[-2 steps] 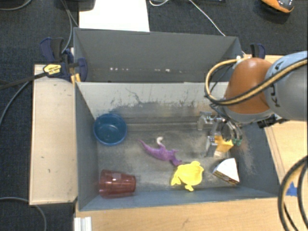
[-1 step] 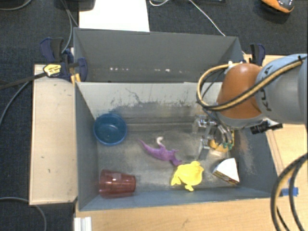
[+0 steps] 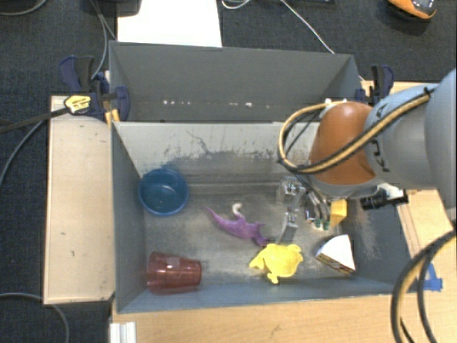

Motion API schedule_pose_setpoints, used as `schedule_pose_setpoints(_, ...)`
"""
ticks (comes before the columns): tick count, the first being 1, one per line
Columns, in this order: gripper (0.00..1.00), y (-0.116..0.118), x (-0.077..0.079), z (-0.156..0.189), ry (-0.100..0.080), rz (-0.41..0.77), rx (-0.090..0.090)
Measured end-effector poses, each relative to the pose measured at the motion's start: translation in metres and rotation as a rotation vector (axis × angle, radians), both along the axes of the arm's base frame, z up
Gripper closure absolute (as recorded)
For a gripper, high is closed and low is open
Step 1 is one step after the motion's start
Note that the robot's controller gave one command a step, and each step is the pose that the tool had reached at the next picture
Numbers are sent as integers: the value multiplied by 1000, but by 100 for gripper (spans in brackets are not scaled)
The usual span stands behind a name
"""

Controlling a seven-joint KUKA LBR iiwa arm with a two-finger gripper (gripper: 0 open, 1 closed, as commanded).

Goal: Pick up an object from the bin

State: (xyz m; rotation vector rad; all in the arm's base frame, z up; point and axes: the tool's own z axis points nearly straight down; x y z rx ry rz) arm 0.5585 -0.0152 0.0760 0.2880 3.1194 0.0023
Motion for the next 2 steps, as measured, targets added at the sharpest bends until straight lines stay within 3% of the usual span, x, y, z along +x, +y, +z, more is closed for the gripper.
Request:
schedule_pose_setpoints(1,0,4,-50,1,-2,117,-1)
schedule_pose_setpoints(2,0,2,-74,-1,-1,127,-1)
